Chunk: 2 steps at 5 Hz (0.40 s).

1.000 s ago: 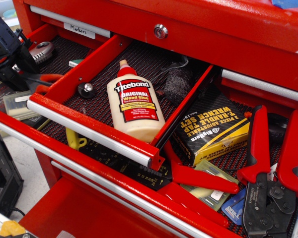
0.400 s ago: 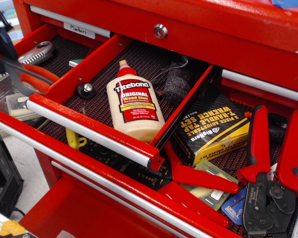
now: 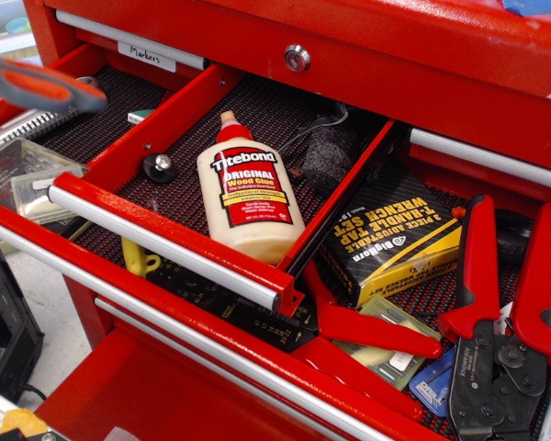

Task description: Pick up scissors and put into drawer

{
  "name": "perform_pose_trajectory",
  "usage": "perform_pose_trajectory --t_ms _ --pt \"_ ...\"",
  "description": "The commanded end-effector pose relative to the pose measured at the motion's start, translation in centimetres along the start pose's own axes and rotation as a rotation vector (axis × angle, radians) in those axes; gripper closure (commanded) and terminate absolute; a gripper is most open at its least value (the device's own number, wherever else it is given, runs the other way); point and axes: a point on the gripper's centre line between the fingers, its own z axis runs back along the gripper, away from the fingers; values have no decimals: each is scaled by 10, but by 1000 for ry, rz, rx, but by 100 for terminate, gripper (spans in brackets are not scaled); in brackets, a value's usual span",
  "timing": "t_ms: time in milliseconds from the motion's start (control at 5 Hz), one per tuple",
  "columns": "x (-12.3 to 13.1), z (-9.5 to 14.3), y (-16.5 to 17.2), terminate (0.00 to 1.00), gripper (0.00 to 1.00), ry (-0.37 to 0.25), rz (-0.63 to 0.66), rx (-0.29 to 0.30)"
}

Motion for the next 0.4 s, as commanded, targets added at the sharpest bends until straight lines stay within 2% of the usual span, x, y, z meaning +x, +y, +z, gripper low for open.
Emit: perform_pose_trajectory --t_ms 0,200 --pt "58 30 -8 0 100 -70 119 205" --pt "87 13 0 0 100 -113 139 250"
